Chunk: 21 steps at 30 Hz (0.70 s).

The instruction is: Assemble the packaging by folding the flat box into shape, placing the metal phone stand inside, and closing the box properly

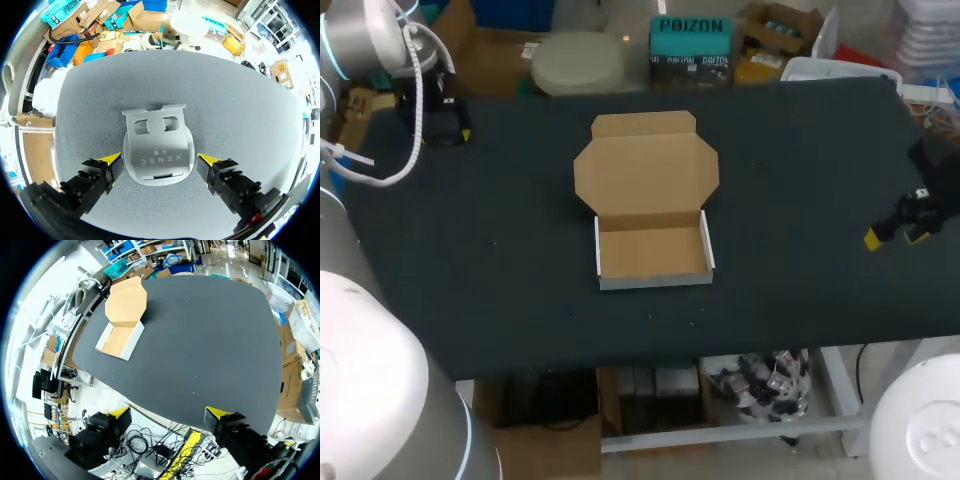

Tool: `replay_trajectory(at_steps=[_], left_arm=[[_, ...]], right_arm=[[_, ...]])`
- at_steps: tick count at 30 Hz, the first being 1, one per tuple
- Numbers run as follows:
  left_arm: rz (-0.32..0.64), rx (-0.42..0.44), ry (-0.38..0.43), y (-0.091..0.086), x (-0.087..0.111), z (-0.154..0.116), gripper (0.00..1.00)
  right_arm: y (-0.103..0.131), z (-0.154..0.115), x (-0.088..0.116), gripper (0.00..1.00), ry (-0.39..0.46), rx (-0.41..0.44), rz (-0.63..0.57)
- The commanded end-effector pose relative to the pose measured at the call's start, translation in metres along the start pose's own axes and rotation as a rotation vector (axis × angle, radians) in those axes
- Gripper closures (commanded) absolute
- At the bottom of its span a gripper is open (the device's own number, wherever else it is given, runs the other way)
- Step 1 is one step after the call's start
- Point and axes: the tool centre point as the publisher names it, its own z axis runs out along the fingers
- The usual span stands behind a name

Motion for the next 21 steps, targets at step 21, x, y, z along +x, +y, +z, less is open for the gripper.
replay_trajectory(at_steps=[21], left_arm=[[0.006,-0.078,-0.009,-0.0102,0.0012,0.0083,0.18]], right_arm=[[0.0002,-0.0021,0.0006,0.0,0.001,0.004,0.0]])
